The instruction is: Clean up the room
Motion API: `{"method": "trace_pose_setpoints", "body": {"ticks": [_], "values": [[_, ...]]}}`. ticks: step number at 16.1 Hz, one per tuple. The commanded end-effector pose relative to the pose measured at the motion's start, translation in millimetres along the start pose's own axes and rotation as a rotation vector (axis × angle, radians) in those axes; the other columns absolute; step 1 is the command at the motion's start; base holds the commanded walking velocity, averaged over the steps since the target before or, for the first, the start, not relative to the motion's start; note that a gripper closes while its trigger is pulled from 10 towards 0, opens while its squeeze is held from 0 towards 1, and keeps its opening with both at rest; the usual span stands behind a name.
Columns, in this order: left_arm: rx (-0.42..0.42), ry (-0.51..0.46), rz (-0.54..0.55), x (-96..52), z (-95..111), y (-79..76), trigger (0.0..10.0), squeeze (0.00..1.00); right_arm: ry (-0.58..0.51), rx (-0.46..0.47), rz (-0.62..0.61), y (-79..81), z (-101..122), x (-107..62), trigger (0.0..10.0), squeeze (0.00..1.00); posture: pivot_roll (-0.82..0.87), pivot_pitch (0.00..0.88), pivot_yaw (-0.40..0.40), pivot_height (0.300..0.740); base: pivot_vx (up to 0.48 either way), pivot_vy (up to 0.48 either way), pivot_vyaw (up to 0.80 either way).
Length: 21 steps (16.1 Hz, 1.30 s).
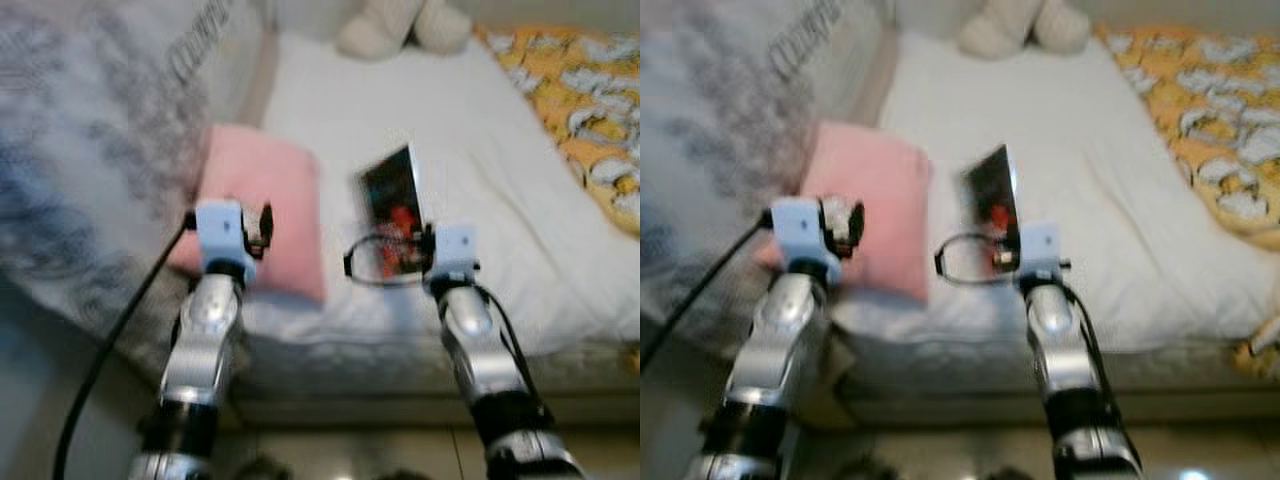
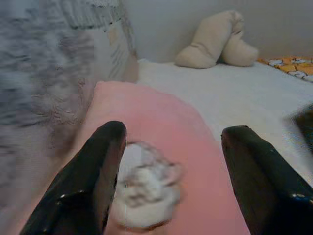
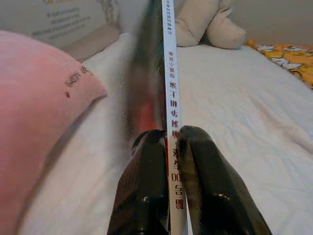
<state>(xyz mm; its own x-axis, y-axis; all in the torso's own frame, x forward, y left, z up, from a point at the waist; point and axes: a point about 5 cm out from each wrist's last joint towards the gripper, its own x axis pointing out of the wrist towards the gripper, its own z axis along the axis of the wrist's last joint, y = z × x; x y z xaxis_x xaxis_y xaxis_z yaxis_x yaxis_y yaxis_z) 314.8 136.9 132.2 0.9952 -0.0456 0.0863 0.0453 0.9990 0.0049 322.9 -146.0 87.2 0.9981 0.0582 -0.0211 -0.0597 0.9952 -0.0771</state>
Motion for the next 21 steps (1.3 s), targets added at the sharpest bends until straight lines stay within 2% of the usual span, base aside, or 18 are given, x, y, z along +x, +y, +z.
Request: {"method": "trace_pose_setpoints", "body": {"ticks": [1,6,8,12,13,14,15,16,18,19,20,21], "values": [[0.011,-0.034,0.041,0.0,7.1,7.4,10.0,0.00,-0.051,0.007,0.002,2.3,11.9,3.8,10.0,0.00,-0.03,0.000,0.032,0.740,0.480,0.000,0.00],[0.019,-0.082,0.032,3.2,17.8,2.4,10.0,0.00,-0.067,0.005,-0.010,0.0,15.4,3.9,10.0,0.00,-0.03,0.000,0.034,0.740,0.480,0.000,0.00],[0.013,-0.094,0.037,3.3,21.4,2.0,10.0,0.00,-0.100,0.005,-0.019,-0.6,23.7,5.3,10.0,0.00,-0.03,0.000,0.037,0.740,0.480,0.000,0.00],[-0.003,-0.110,0.036,1.8,26.7,-2.4,10.0,0.00,-0.135,0.173,0.030,5.2,46.2,17.0,10.0,0.00,-0.03,0.000,0.041,0.740,0.478,0.000,0.00],[-0.008,-0.110,0.037,2.1,27.8,-3.7,10.0,0.00,-0.123,0.267,0.026,2.6,50.9,22.7,10.0,0.00,-0.02,0.000,0.042,0.740,0.465,0.000,0.00],[0.002,-0.131,0.023,2.8,33.3,-6.4,10.0,0.00,-0.064,0.449,-0.024,-11.8,48.4,31.8,10.0,0.00,-0.02,0.000,0.044,0.740,0.000,0.000,0.00],[0.022,-0.146,0.005,2.8,36.8,-8.4,10.0,0.00,0.011,0.569,-0.021,-15.7,38.2,34.5,10.0,0.00,-0.02,0.000,0.044,0.740,0.000,0.000,0.00],[0.031,-0.152,-0.015,2.8,39.5,-11.7,10.0,0.00,0.191,0.791,-0.017,-20.6,7.4,33.2,10.0,0.00,-0.01,0.000,0.050,0.740,0.000,0.000,0.00],[0.021,-0.129,-0.014,4.1,37.5,-12.5,10.0,0.00,0.321,0.877,-0.024,-25.9,-22.5,23.8,10.0,0.00,-0.01,0.000,0.055,0.740,0.000,0.000,0.00],[0.011,-0.113,-0.017,4.4,35.2,-12.3,10.0,0.00,0.407,0.774,0.035,-18.2,-35.3,18.8,10.0,0.00,-0.01,0.000,0.066,0.740,0.000,0.000,0.00],[0.012,-0.109,-0.026,4.3,35.0,-13.0,10.0,0.00,0.428,0.692,0.067,-11.0,-36.4,19.5,10.0,0.00,-0.01,0.000,0.072,0.740,0.000,0.000,0.00],[0.013,-0.109,-0.038,4.3,35.7,-14.2,10.0,0.00,0.420,0.671,0.120,0.0,-29.6,24.6,10.0,0.00,-0.01,0.000,0.072,0.740,0.000,0.000,0.00]]}}
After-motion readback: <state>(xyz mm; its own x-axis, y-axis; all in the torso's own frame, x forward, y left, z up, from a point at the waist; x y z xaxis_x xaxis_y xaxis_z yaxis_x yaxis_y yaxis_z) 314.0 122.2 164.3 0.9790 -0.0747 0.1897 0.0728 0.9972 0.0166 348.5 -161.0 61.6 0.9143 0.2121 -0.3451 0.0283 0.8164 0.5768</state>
